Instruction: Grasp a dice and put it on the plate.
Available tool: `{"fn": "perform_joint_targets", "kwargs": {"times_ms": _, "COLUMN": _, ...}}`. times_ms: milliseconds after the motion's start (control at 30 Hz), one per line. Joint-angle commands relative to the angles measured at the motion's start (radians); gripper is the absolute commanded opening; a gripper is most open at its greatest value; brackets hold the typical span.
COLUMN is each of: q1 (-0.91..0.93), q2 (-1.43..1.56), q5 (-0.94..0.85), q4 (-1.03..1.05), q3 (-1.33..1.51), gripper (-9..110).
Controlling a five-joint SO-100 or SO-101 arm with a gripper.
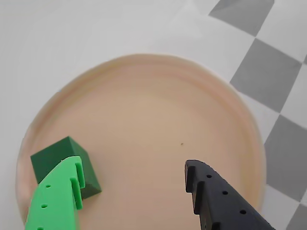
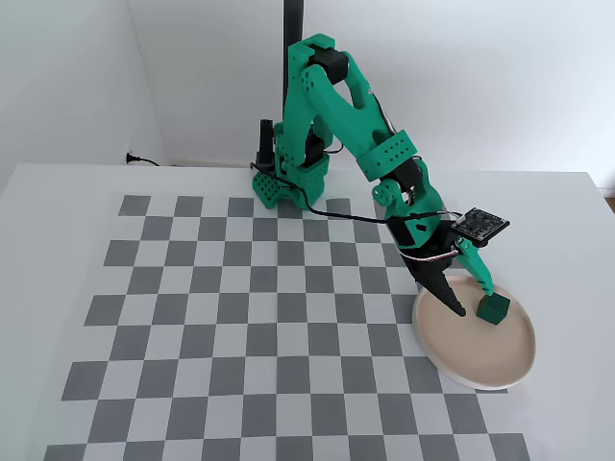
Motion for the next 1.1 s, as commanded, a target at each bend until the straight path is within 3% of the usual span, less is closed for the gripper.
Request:
{"fn": "perform_joint_targets", "kwargs": {"times_ms": 0, "q1": 0.048, "q2": 0.114, "q5": -0.012, "q4": 0.009, "q3": -0.054, "gripper": 15}}
{"fn": "perform_joint_targets", "kwargs": {"times_ms": 533, "q1": 0.255, "q2": 0.201, "q5": -0.003, "q4": 0.063, "q3": -0.051, "gripper": -4}}
{"fn": "perform_joint_targets", "kwargs": {"times_ms": 1067, "q1": 0.388, "q2": 0.383, "q5": 0.112, "q4": 0.138, "q3": 0.017, "gripper": -4}}
